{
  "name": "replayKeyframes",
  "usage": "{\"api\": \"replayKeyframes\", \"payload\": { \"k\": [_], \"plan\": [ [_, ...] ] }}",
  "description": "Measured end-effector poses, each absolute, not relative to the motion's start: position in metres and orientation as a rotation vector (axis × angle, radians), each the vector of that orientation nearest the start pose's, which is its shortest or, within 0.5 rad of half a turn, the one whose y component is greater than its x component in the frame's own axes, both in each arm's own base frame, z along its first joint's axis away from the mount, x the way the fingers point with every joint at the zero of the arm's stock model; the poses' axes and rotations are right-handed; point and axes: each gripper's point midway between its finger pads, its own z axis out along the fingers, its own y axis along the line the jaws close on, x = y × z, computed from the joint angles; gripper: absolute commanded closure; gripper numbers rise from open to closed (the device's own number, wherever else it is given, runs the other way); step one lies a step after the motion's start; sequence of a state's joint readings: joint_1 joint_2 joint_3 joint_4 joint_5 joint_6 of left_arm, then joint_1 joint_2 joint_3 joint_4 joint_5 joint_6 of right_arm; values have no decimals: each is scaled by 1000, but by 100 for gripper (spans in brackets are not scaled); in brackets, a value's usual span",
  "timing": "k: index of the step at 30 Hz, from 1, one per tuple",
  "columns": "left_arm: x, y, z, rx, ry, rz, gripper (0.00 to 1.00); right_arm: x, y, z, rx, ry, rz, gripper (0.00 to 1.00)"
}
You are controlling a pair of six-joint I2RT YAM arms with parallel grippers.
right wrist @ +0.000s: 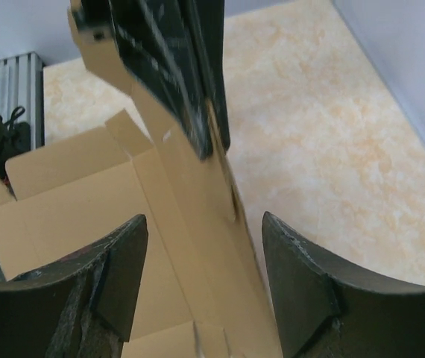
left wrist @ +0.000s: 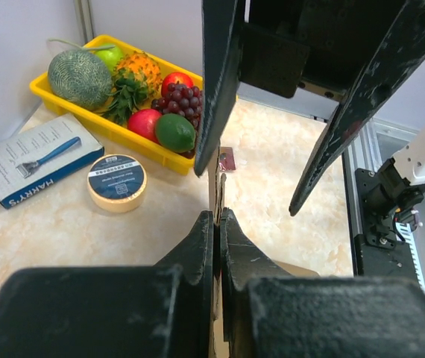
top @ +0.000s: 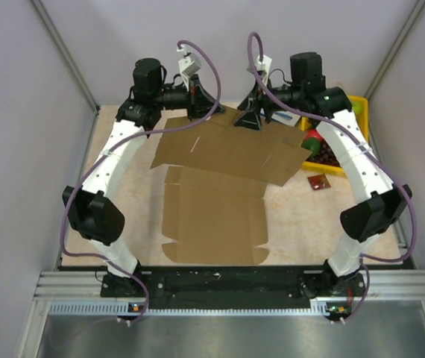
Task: Fold the paper box
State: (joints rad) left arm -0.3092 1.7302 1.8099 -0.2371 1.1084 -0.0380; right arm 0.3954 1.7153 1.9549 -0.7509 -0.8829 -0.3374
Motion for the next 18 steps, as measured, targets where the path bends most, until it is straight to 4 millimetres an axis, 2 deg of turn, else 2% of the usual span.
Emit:
{"api": "replayKeyframes", "payload": {
  "k": [4, 8, 11, 12, 13, 14, 18],
  "plan": [
    [372, -285, 384, 1043, 1454, -1199, 100, 357, 295, 380, -1205, 1546, 955, 43],
    [370, -283, 382, 1040, 1451, -1199, 100, 357, 297, 376, -1213, 1548, 962, 49],
    [368, -283, 387, 1044, 1428, -1197, 100, 355, 299, 374, -1218, 1552, 984, 62],
    [367, -283, 389, 1047, 1420, -1199, 100, 355, 300, 373, -1219, 1554, 994, 80],
    [365, -282, 390, 1049, 1413, -1203, 100, 355, 302, 371, -1223, 1554, 1002, 93],
    [362, -282, 392, 1053, 1403, -1207, 100, 356, 305, 371, -1227, 1552, 1012, 100],
    [362, -277, 394, 1046, 1395, -1199, 100, 357, 314, 370, -1238, 1541, 1068, 100]
  ]
}}
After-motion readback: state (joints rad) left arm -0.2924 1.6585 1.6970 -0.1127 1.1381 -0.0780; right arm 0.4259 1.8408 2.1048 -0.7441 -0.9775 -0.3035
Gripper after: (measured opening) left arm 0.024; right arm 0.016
